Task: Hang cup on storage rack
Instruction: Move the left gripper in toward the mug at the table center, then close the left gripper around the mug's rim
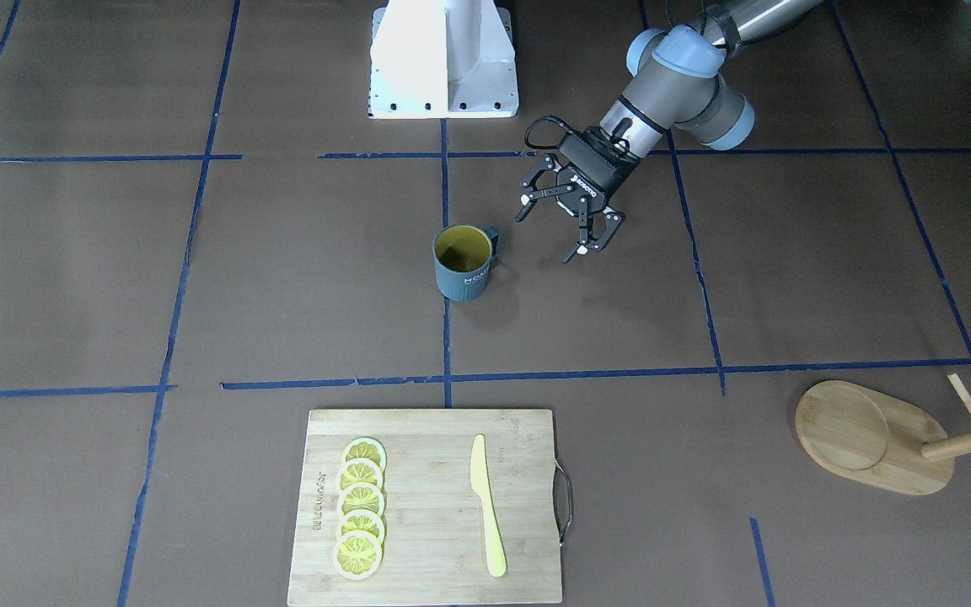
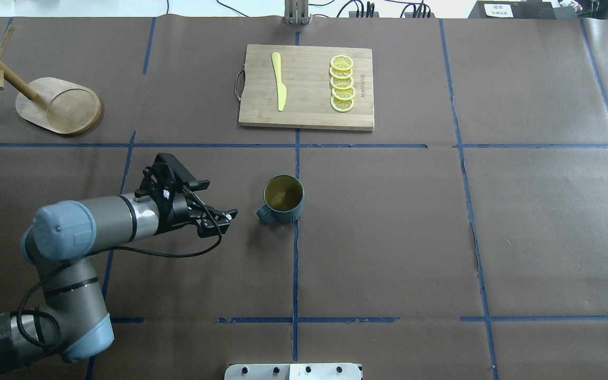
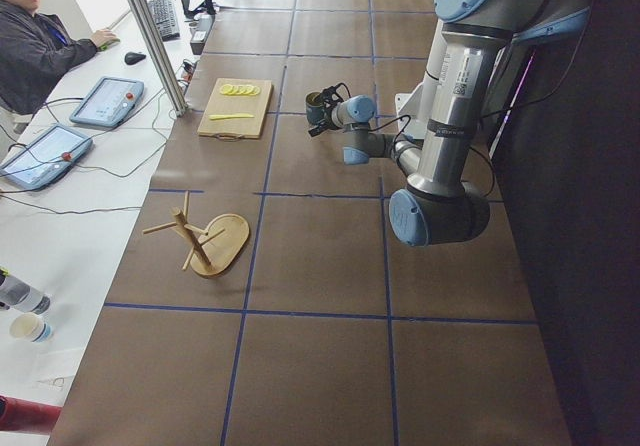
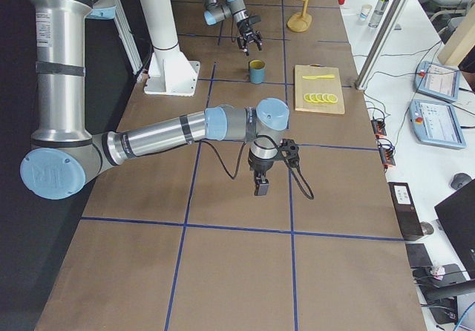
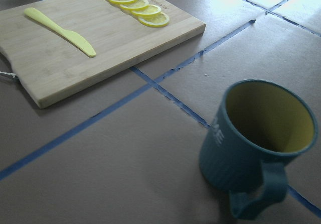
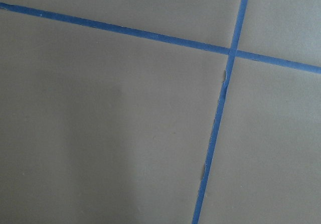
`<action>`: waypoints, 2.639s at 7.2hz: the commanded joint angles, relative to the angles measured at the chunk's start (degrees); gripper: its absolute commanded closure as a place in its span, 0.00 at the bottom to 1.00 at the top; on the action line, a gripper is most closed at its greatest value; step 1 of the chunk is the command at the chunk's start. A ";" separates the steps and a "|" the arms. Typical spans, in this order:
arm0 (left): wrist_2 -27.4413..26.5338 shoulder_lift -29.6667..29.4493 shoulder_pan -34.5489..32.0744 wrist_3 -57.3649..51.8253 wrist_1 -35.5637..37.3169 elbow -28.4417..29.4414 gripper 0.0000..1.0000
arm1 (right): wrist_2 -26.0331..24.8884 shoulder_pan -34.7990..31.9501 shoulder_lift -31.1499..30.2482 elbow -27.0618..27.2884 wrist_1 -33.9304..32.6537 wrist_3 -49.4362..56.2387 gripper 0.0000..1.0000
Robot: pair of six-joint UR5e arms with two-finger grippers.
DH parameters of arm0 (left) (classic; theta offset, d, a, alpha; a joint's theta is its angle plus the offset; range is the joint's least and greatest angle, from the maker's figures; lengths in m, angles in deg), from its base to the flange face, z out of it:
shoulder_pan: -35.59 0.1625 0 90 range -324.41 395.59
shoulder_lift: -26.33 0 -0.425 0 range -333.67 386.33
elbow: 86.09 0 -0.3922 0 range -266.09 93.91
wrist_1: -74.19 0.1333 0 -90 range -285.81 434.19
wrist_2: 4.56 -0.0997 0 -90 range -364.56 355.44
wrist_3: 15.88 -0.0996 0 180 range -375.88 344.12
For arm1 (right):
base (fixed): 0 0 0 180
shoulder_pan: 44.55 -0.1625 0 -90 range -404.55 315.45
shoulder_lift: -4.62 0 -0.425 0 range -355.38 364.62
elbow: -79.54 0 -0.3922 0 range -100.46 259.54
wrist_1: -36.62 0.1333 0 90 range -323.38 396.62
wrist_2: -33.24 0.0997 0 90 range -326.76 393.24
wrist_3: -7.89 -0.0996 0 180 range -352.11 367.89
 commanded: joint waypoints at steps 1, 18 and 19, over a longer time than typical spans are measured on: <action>-4.34 -3.96 4.26 -0.49 -0.41 4.84 0.00 | 0.00 0.00 0.51 -0.39 0.00 0.07 0.00; -6.27 -9.69 3.03 3.75 -0.68 8.91 1.00 | 0.00 0.00 1.04 -0.57 0.00 0.08 0.00; -6.01 -9.34 2.77 14.43 -1.98 8.21 1.00 | 0.00 0.00 1.04 -0.57 0.00 0.08 0.00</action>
